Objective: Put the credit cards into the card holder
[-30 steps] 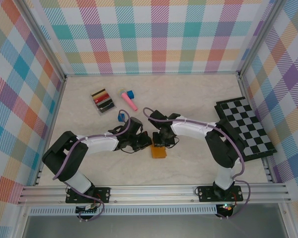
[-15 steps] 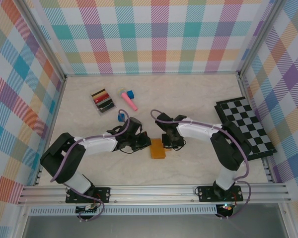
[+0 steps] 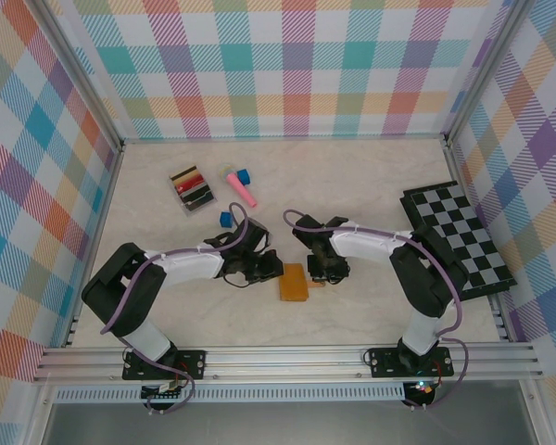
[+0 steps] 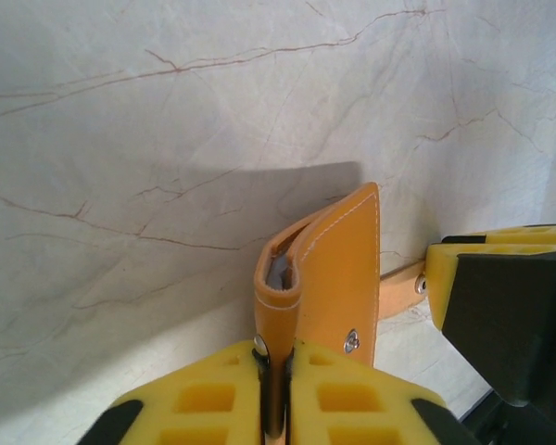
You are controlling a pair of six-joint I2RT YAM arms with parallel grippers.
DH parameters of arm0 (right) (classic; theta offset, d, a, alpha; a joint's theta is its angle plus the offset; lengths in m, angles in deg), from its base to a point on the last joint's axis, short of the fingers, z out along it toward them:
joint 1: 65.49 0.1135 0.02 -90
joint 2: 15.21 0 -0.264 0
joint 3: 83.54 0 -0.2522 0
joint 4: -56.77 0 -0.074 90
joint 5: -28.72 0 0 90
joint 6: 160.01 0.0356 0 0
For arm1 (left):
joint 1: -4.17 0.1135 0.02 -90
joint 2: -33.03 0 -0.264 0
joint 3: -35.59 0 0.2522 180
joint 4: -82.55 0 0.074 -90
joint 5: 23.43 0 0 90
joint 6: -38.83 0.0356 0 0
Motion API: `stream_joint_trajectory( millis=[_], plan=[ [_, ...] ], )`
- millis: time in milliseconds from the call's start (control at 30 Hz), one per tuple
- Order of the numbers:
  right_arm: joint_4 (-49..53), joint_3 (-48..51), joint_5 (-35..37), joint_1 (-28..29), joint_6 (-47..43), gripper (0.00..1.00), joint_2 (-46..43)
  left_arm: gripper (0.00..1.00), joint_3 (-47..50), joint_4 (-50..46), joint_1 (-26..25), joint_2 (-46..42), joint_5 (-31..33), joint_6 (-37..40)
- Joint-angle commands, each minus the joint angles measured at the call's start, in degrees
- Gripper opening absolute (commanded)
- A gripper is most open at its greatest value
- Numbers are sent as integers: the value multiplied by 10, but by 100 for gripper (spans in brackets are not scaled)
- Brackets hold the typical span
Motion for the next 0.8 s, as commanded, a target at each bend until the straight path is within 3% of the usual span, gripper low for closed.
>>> stream_joint_trajectory(
  millis=[0, 167, 400, 600, 767],
  plan=[
    [13, 28, 5, -1, -26, 25, -12, 22, -13, -56, 4, -10, 25, 23],
    [-7, 19, -5, -2, -32, 32, -76, 42, -36, -122, 5, -56, 81, 37],
    [-29, -1, 16, -5, -10, 40, -154, 54, -98, -237, 43, -123, 164, 69],
    [-81, 22, 24, -9, 7, 59, -204, 71, -171, -299, 196, -142, 167, 120],
    [-90, 14, 19, -10, 16, 76, -198, 88, -248, -301, 335, -87, 148, 141]
  ],
)
